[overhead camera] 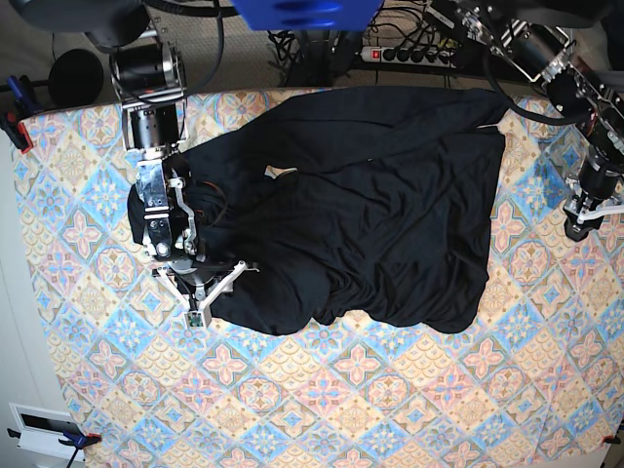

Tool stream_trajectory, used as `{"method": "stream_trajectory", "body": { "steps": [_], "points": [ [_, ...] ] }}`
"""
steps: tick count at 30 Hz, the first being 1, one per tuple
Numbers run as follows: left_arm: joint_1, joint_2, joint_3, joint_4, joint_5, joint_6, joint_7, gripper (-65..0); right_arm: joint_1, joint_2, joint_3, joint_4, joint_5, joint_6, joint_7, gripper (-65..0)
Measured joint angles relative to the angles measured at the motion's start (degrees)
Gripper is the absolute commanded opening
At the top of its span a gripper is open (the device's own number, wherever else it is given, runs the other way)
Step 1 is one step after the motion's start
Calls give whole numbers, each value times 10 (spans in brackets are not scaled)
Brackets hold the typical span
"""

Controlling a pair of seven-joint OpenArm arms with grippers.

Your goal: Layout the t-shirt on the table in an organized manner, then fold the t-shirt properly

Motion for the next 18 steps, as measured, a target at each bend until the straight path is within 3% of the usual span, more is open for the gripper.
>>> {"method": "stream_trajectory", "body": {
  "steps": [6,11,13,18],
  "points": [
    [-32,-21,-1,-142,6,5,-1,-409,56,3,0,-78,-1,-2,21,-317],
    [-81,-35,-2,-179,1,2,-9,-409,90,3,0,-146,-4,6,62,-306],
    [-89,-33,-2,-183,0,0,-5,-409,103,5,0,-175,-3,52,66,-306],
    [-87,-33,-3,-183,2,2,-5,-409,142,3,5,-255,0,126,64,-306]
  ]
}}
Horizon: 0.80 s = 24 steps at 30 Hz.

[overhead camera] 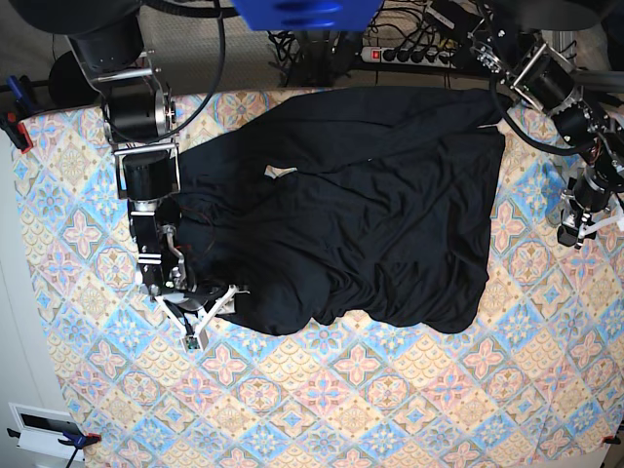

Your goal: Layout the t-shirt on the table in an organized manner, then fold the t-shirt properly

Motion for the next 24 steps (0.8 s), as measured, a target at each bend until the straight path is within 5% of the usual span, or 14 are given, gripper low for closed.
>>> {"method": "stream_trajectory", "body": {
  "steps": [7,24],
  "points": [
    [-1,3,1,0,0,0,0,-409,6,-1,0,-53,68,8,51,-324],
    [-2,12,23,0,-2,-2,0,-413,9,0,-1,-62,68,7,64,-632]
  ]
}}
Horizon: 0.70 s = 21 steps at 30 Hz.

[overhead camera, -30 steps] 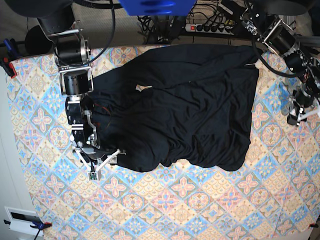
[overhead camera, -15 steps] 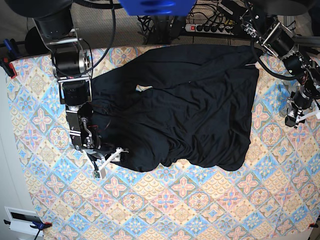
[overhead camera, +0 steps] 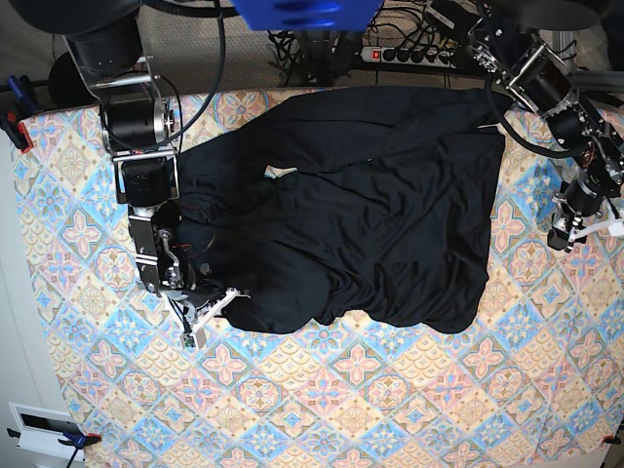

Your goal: Layout the t-shirt on the table in an organized manner, then fold the t-shirt properly

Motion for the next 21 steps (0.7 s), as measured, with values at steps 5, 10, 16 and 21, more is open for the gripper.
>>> {"method": "stream_trajectory", "body": {
  "steps": [5,10,16,21],
  "points": [
    [-52,7,18,-11,3,-1,-3,-409,0,0,-1,0,0,0,2,-630],
    [-115,10,82,-91,1,-2,-27,-409,0,0,-1,0,0,0,2,-630],
    [-171,-10,156,-265,0,1,-143,-409,-2,-1,-1,0,0,0,2,-630],
    [-224,-23,207,-383,-6,-4,-226,-356,-2,0,-1,0,-1,0,3,-630]
  ]
}}
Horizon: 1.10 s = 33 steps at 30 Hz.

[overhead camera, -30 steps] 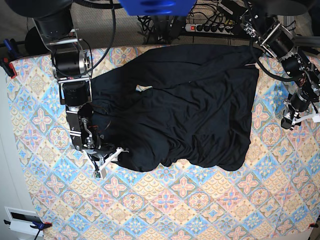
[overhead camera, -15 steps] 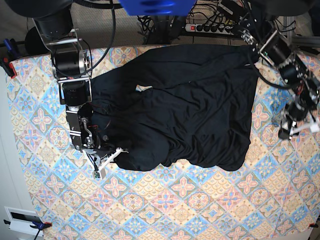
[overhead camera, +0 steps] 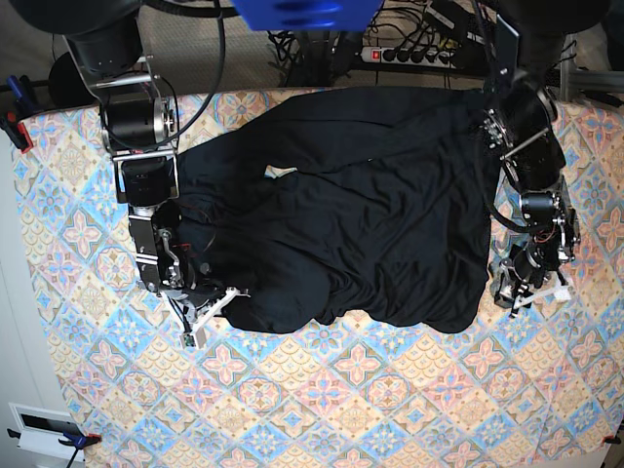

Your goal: Layout the t-shirt on the table in an organized manner, then fold the t-shirt properly

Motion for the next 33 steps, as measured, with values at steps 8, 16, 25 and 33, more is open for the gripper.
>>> {"method": "stream_trajectory", "body": {
  "steps": [8,16,25,33],
  "points": [
    [-30,14,85,-39,-5,-5,-33,-225,0,0,0,0,0,0,-1,-630],
    [-33,37,197,-38,-5,-7,-44,-296,0,0,0,0,-1,0,-1,-630],
    [-28,19,200,-40,-12,-4,-25,-640,0,0,0,0,-1,0,-1,-633],
    [57,-27,59,164,3,9,0,-650,-5,5,4,12,-1,-2,10,-650]
  ]
}}
